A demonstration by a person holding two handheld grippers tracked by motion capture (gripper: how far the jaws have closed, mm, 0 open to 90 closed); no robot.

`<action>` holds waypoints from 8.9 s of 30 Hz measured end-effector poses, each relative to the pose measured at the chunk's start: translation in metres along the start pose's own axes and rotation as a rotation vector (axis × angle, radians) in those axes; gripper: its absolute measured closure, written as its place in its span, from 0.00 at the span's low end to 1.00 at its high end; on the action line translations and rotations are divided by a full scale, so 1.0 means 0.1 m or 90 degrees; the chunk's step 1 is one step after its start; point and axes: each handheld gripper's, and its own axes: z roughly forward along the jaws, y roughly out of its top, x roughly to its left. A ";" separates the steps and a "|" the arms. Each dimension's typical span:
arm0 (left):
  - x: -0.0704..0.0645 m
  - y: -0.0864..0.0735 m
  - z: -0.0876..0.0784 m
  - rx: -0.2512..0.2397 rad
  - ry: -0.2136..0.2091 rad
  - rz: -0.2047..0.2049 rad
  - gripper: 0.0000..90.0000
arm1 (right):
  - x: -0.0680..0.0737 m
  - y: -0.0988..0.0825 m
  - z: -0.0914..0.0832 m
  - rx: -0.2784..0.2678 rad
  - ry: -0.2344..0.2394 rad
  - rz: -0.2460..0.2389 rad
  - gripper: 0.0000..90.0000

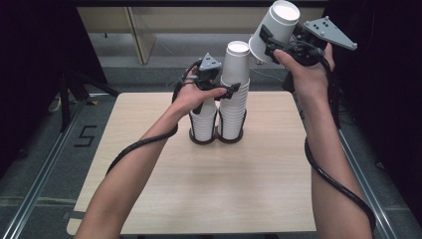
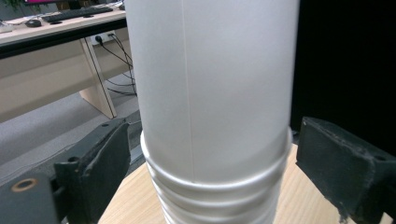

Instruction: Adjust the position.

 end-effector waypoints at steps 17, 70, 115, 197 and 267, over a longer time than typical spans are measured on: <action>-0.22 -0.27 -0.80 -0.005 -0.032 0.000 0.10 | -0.10 -0.85 -0.53 0.098 -0.017 -0.068 0.24; -0.75 -1.33 -0.52 0.112 -0.168 -0.024 0.08 | 0.89 -2.82 -1.05 0.221 0.121 -0.988 0.24; -0.99 -1.44 -0.10 0.174 -0.194 0.008 0.23 | 1.04 -2.86 -1.06 0.181 0.132 -1.099 0.22; -0.88 -1.74 -0.20 0.044 -0.092 -0.031 0.24 | 0.46 -2.88 -1.04 0.218 0.040 0.592 0.02; -0.94 -1.78 -0.34 0.078 -0.090 0.022 0.12 | 0.63 -2.70 -0.79 0.212 0.012 0.515 0.20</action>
